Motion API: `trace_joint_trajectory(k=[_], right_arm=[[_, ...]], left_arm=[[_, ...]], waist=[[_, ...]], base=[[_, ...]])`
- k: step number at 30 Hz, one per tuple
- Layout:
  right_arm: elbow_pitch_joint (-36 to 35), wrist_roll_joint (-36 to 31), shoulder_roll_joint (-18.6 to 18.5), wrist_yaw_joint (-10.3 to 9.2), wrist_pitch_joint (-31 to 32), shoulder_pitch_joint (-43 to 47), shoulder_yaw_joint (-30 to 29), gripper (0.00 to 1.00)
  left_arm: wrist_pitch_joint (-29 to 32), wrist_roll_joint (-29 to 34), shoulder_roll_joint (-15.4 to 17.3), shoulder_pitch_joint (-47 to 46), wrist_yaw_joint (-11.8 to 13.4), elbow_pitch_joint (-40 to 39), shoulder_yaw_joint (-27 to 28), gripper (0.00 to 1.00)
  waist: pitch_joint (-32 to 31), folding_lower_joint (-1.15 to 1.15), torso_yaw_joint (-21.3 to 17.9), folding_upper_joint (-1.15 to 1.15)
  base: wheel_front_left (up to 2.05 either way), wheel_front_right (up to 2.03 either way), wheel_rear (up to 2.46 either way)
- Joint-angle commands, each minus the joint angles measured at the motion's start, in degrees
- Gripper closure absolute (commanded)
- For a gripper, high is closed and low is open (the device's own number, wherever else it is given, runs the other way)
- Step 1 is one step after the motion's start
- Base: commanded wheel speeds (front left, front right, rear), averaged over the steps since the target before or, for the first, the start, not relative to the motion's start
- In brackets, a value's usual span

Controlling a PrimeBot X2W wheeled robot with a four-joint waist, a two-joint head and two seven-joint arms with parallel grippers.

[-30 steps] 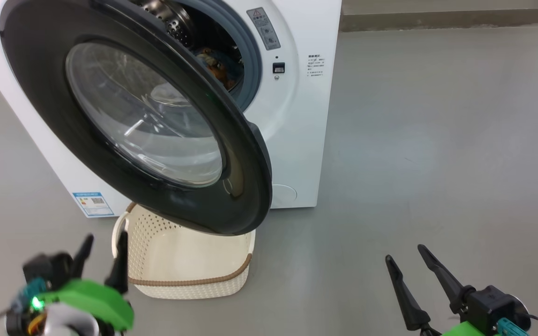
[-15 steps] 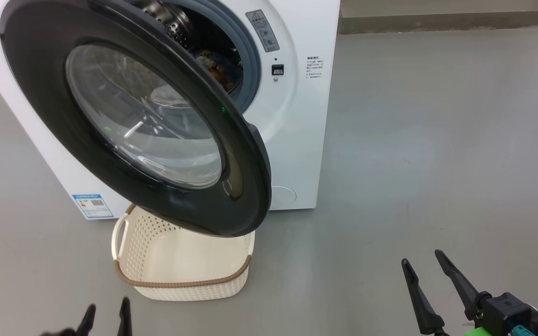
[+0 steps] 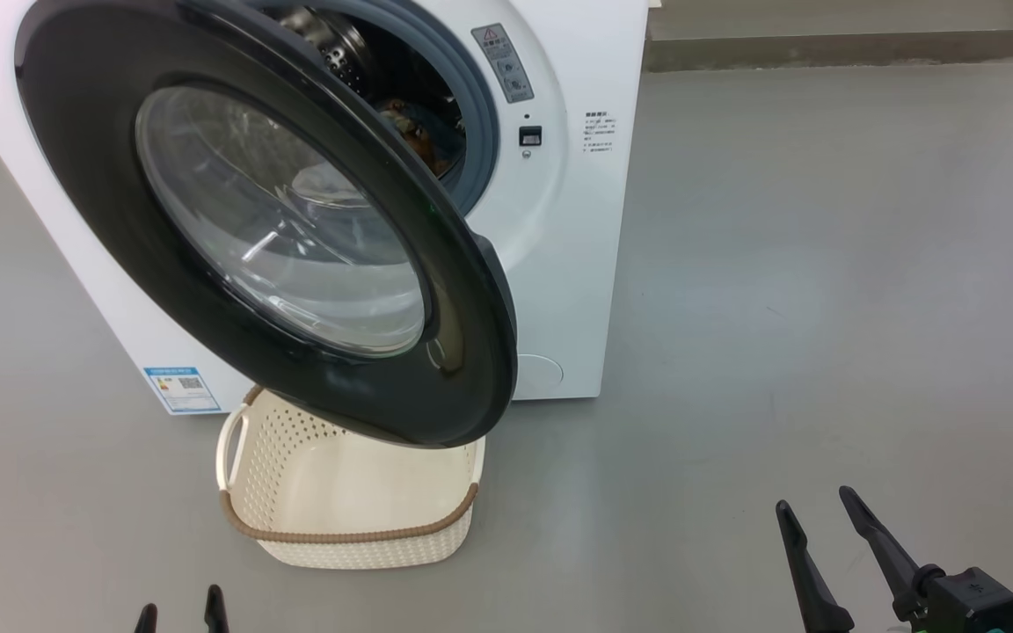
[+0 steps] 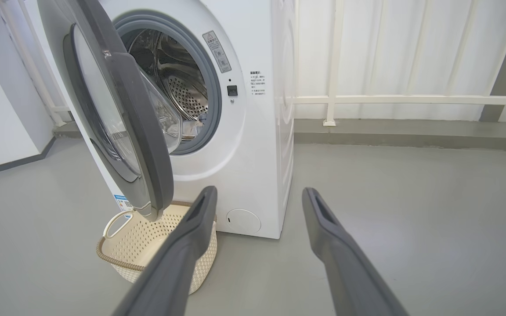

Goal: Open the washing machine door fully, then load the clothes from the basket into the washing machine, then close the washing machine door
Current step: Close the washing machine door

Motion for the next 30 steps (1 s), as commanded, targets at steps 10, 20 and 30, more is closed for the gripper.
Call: trace_joint_trajectory(k=[10, 20, 30], right_arm=[[-1.3, -0.4, -0.3, 0.09, -0.3, -0.9, 1.5, 0.00], [-1.3, -0.4, -0.3, 0.09, -0.3, -0.6, 1.7, 0.00], [-0.4, -0.7, -0.4, 0.09, -0.3, -1.1, 1.2, 1.00]], left_arm=[[-0.8, 2.8, -1.2, -1.7, -2.2, -0.3, 4.5, 0.00], [-0.8, 4.6, -1.9, -1.8, -3.6, -0.1, 6.0, 0.00], [-0.8, 5.2, -2.2, -2.0, -4.2, 0.0, 6.7, 0.00]], waist=[[-0.3, 0.00, -0.2, 0.00], [-0.5, 0.00, 0.0, 0.00], [-0.4, 0.00, 0.5, 0.00]], base=[[0.00, 0.00, 0.00], [0.00, 0.00, 0.00], [0.00, 0.00, 0.00]])
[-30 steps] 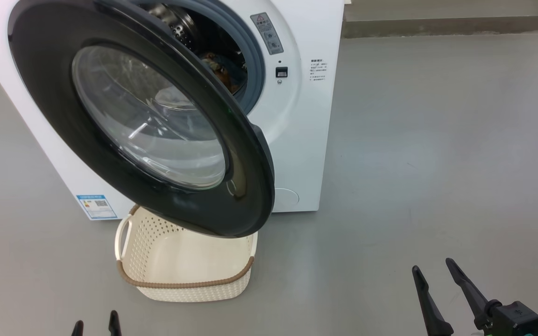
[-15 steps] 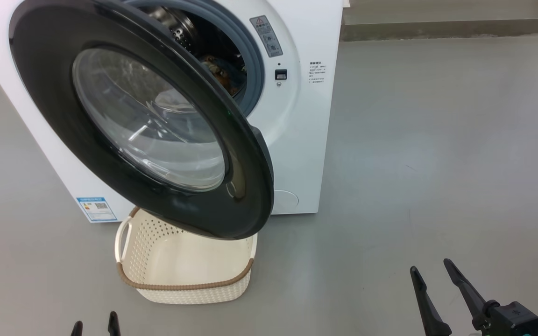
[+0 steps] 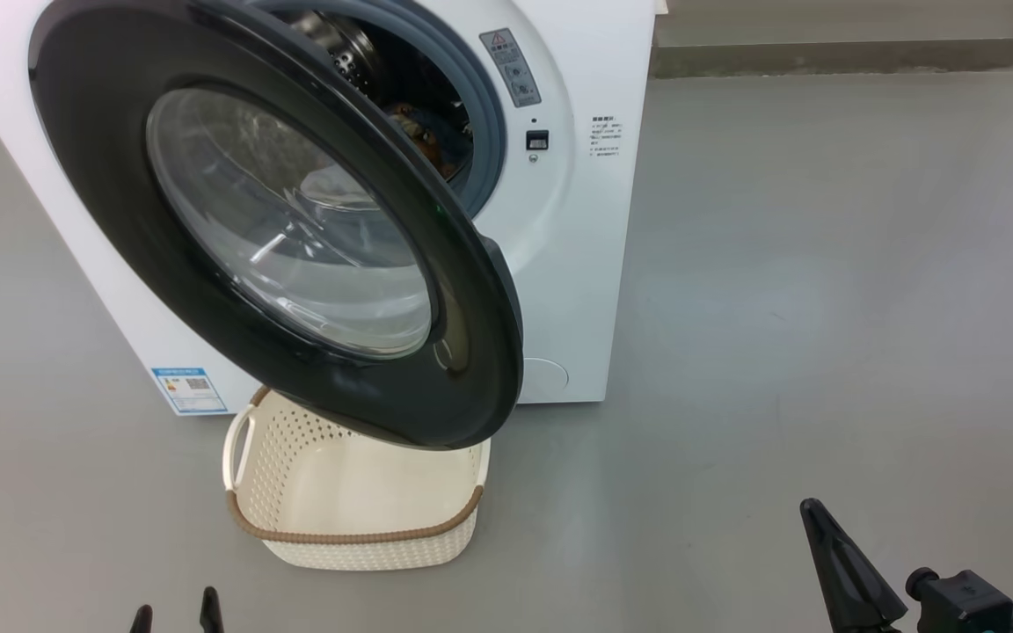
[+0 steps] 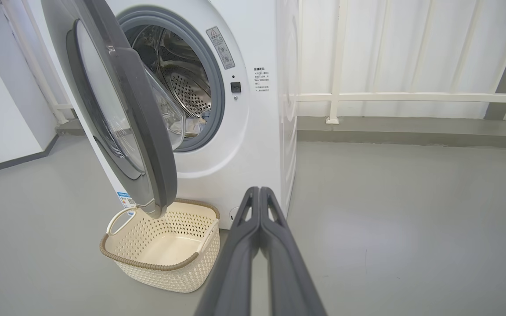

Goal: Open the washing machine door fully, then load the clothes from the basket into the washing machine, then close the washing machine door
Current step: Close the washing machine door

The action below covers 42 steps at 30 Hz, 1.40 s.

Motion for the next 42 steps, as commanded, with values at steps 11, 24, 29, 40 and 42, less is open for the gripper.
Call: trace_joint_trajectory(k=[11, 24, 29, 40, 42], right_arm=[[-4.5, -0.8, -1.7, 0.09, -0.3, -7.3, 2.0, 1.00], [-11.4, 1.7, -0.6, 0.09, -0.3, -25.8, 16.8, 1.00], [-6.9, 3.9, -1.0, 0.09, -0.3, -29.3, 22.1, 1.00], [3.2, 6.2, -4.3, 0.09, -0.3, -35.2, 24.8, 1.00], [4.4, 6.5, -4.8, 0.09, -0.3, -36.0, 24.7, 1.00]], left_arm=[[-0.8, 0.7, 0.2, -2.3, -0.1, -1.2, 0.5, 0.00], [-0.8, -1.6, 0.1, -3.9, 1.2, -2.3, -3.8, 0.00], [-0.8, -4.3, 0.1, -5.0, 2.0, -3.5, -7.3, 0.00], [-0.8, -8.1, 0.1, -8.9, 4.5, -5.8, -13.9, 0.00], [-0.8, -8.6, 0.1, -9.4, 4.9, -6.0, -14.3, 0.00]], waist=[[0.6, 0.00, 1.6, 0.00], [2.7, 0.00, 7.4, 0.00], [5.6, 0.00, 10.8, 0.00], [13.0, 0.00, 17.0, 0.00], [13.9, 0.00, 17.7, 0.00]], base=[[0.00, 0.00, 0.00], [0.00, 0.00, 0.00], [0.00, 0.00, 0.00], [0.00, 0.00, 0.00], [0.00, 0.00, 0.00]])
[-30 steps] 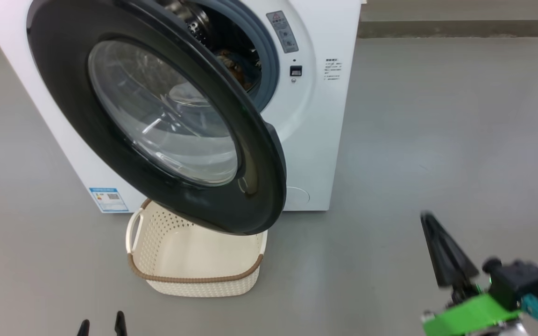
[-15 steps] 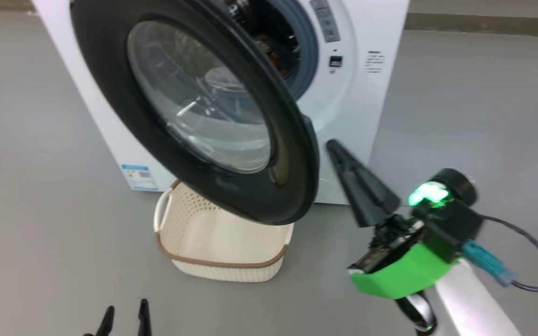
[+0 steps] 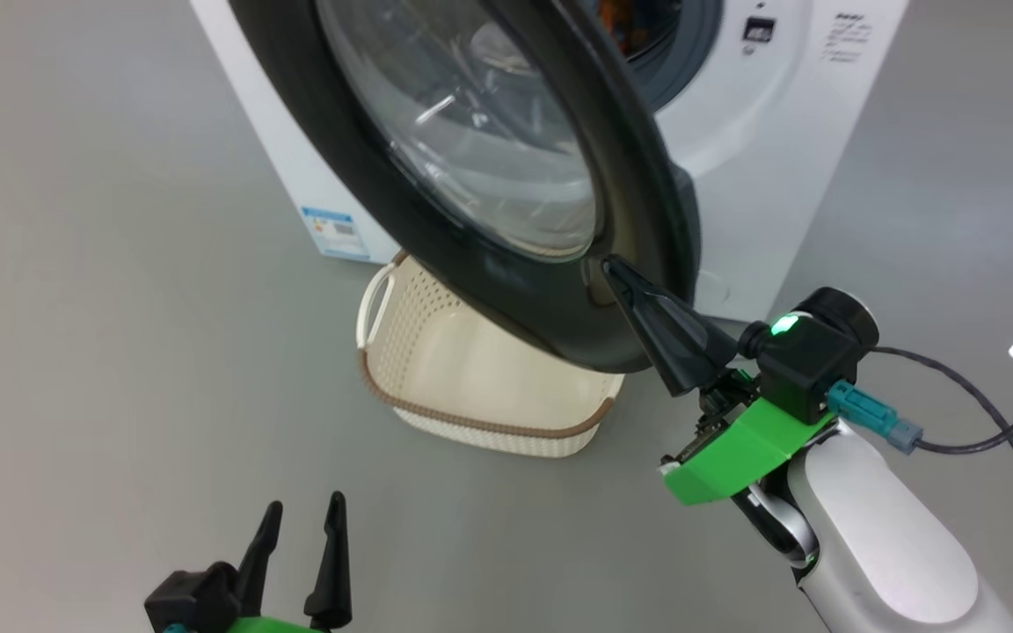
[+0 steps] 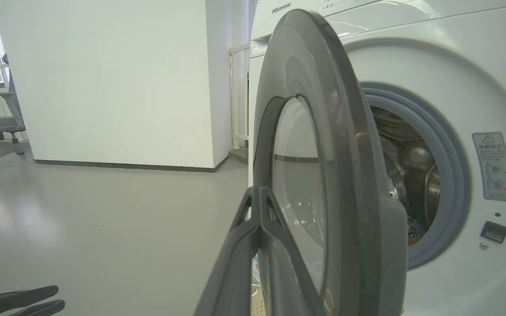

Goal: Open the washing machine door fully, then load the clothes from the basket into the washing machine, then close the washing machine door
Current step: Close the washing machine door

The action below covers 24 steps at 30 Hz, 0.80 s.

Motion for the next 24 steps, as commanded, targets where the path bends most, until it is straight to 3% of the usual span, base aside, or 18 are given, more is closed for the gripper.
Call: trace_joint_trajectory(k=[1, 24], right_arm=[[-1.0, 0.3, 0.5, 0.09, -0.3, -1.5, 0.7, 1.00], [1.4, 1.3, -2.2, 0.09, -0.3, -6.1, -0.6, 1.00]], left_arm=[[-0.6, -0.4, 0.3, -1.9, 0.4, -1.6, 1.6, 0.00], [-0.6, -2.1, 0.3, -3.8, 1.8, -3.1, 0.9, 0.00]], waist=[[3.3, 0.00, 3.1, 0.00], [8.8, 0.00, 1.5, 0.00]], base=[[0.00, 0.00, 0.00], [0.00, 0.00, 0.00]])
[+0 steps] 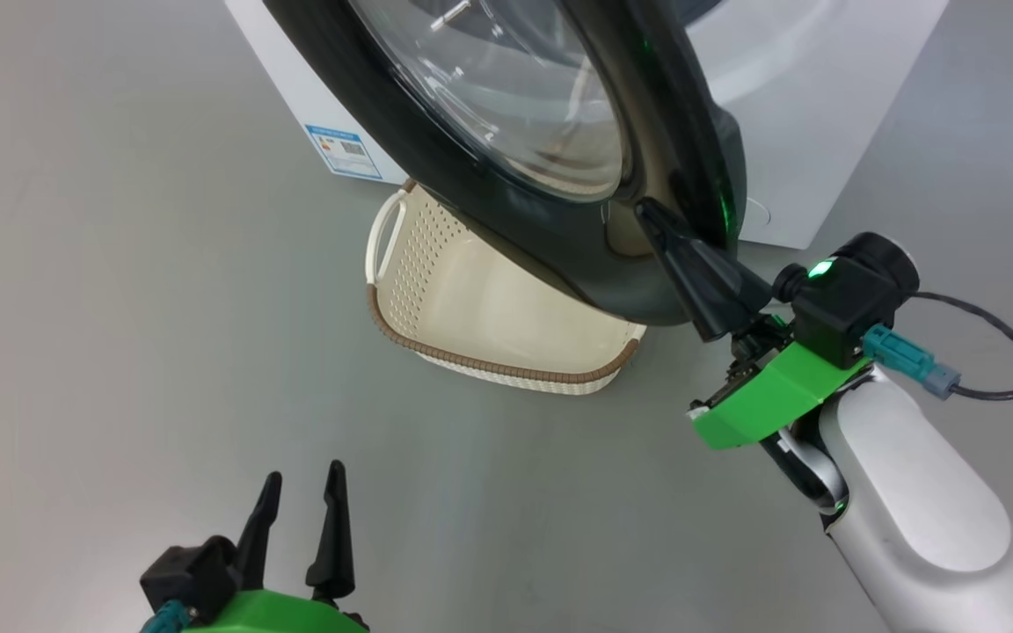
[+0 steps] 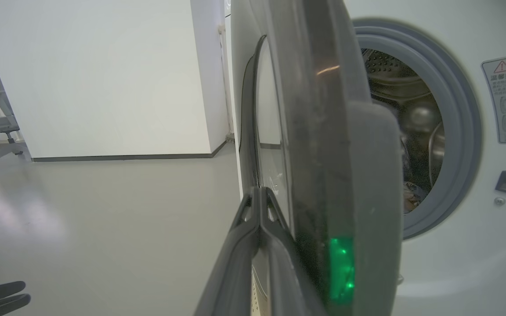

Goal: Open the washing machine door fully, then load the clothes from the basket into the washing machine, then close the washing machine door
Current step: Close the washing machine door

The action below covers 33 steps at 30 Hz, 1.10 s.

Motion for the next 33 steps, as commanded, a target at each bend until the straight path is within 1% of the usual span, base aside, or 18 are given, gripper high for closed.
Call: trace_joint_trajectory(k=[1, 11, 18, 26, 33], right_arm=[[-1.1, 0.6, 0.2, 0.09, -0.3, -1.1, 0.4, 1.00], [-0.9, 2.0, -2.2, 0.09, -0.3, -3.8, -1.7, 1.00], [-0.2, 2.9, -4.7, 0.09, -0.3, -7.5, -2.7, 1.00], [0.4, 2.9, -8.8, 0.09, -0.3, -14.6, -1.4, 1.00], [1.8, 2.8, -12.0, 0.09, -0.3, -21.0, -0.7, 1.00]], left_arm=[[-0.5, -0.3, 0.6, -1.6, 0.3, -1.7, 1.4, 0.00], [-0.5, -1.9, 0.6, -2.1, 0.8, -2.6, -1.0, 0.00], [-0.5, -3.6, 0.6, -3.1, 1.5, -3.9, -3.7, 0.00], [-0.5, -4.7, 0.6, -4.1, 2.4, -6.4, -5.1, 0.00], [-0.5, -5.8, 0.6, -4.4, 3.1, -7.4, -6.8, 0.00]], waist=[[0.6, 0.00, -0.2, 0.00], [3.6, 0.00, 0.4, 0.00], [6.9, 0.00, 1.9, 0.00], [11.5, 0.00, 3.2, 0.00], [13.6, 0.00, 3.9, 0.00]], base=[[0.00, 0.00, 0.00], [0.00, 0.00, 0.00], [0.00, 0.00, 0.00], [0.00, 0.00, 0.00], [0.00, 0.00, 0.00]])
